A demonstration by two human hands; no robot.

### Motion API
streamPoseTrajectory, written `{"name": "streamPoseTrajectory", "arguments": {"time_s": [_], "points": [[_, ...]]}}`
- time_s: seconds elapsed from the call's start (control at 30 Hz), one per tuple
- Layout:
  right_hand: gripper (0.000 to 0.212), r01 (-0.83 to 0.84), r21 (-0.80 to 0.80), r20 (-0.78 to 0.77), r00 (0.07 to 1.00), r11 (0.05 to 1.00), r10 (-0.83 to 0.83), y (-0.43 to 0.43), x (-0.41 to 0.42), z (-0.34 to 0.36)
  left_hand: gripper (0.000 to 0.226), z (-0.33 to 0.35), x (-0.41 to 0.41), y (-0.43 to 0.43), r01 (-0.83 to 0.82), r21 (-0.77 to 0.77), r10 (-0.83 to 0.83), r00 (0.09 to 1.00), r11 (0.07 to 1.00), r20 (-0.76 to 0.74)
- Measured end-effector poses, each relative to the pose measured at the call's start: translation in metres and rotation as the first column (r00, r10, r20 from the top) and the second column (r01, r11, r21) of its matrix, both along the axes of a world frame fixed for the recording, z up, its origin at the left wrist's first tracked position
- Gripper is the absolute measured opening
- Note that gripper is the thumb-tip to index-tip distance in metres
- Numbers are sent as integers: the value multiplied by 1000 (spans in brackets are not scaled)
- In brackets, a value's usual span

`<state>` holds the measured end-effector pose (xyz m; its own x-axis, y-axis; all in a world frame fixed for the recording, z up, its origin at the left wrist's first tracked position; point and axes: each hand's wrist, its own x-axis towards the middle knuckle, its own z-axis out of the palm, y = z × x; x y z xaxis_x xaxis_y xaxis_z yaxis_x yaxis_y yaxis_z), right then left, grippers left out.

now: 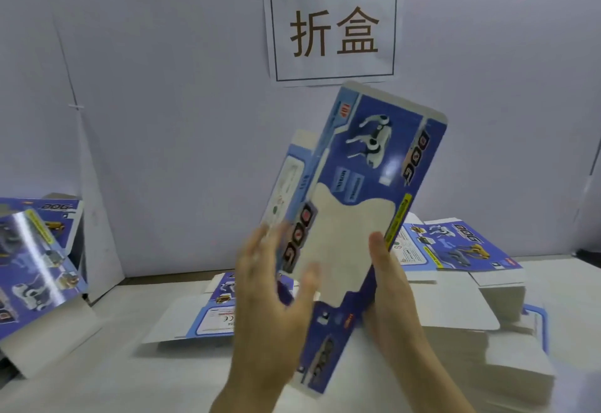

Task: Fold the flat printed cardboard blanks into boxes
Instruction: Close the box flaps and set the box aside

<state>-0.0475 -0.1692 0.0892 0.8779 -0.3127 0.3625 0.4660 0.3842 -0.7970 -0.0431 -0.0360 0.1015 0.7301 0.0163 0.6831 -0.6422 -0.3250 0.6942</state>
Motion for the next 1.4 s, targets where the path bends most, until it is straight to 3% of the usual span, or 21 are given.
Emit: {"name": "streamPoseTrajectory", "arguments": {"time_s": [0.07,0.1,0.17,0.2,0.27,0.37,0.47,0.5,0.57,0.63,0.7,0.77,0.83,0.93,0.97,1.03,1.1,1.17,1.23,1.33,1.4], "points": [[30,-135,-5,140,981,991,135,14,-10,6,82,1,-8,-9,99,32,-95,989,995,-116],[34,-205,-57,162,964,977,212,17,-16,8,95,-1,-9,-11,88,45,-82,988,995,-133],[54,-186,-199,89,974,962,207,24,-9,14,110,-1,-6,-10,137,-10,-137,977,991,-163],[50,-194,-231,58,976,954,212,23,-4,15,109,-2,-3,-6,211,-80,-222,958,974,-181],[28,-200,-301,60,972,932,228,13,-3,9,86,0,3,4,314,-258,-370,905,914,-208],[42,33,-493,96,995,869,16,6,-4,8,40,2,17,24,268,-389,-370,903,881,-216],[53,272,-490,126,962,828,-241,-14,-6,9,31,6,29,41,289,-463,-434,867,838,-246],[65,274,-488,86,960,829,-267,-21,-6,9,30,6,30,46,306,-474,-456,856,826,-242],[74,127,-382,-26,989,915,-148,-32,-5,12,30,4,31,54,344,-487,-497,837,803,-228],[51,-82,-286,-90,994,955,59,-35,-8,12,35,4,26,52,414,-479,-565,794,774,-225],[35,-207,-236,-135,975,949,179,-29,-9,12,43,8,28,37,425,-396,-549,785,814,-286],[27,-221,-295,-137,973,930,188,-20,-7,8,51,-3,21,42,561,-326,-643,722,761,-257],[23,-209,-334,-101,977,919,185,-16,-4,6,46,-9,21,46,573,-336,-654,723,748,-223],[41,-223,-323,-33,974,920,225,-19,-8,12,93,14,14,35,463,-276,-538,758,842,-369],[49,-219,-336,-12,974,916,228,-22,-10,15,93,11,12,42,474,-244,-533,770,846,-350],[62,-213,-370,4,973,904,231,-27,-11,16,73,6,19,49,458,-241,-516,791,856,-329],[70,-239,-380,-2,966,893,258,-26,-12,16,73,8,19,48,463,-249,-524,774,851,-356],[84,-328,-218,-40,944,919,327,-22,-10,14,83,8,17,48,485,-244,-543,769,839,-338],[96,-392,-35,-64,919,919,389,-20,-9,12,74,16,17,39,476,-241,-533,783,846,-322],[94,-451,6,-46,891,892,451,-20,-9,14,39,12,10,44,560,-394,-676,679,729,-286],[91,-462,34,-43,885,886,463,-19,-8,16,35,22,13,29,471,-491,-663,657,733,-358]]}}
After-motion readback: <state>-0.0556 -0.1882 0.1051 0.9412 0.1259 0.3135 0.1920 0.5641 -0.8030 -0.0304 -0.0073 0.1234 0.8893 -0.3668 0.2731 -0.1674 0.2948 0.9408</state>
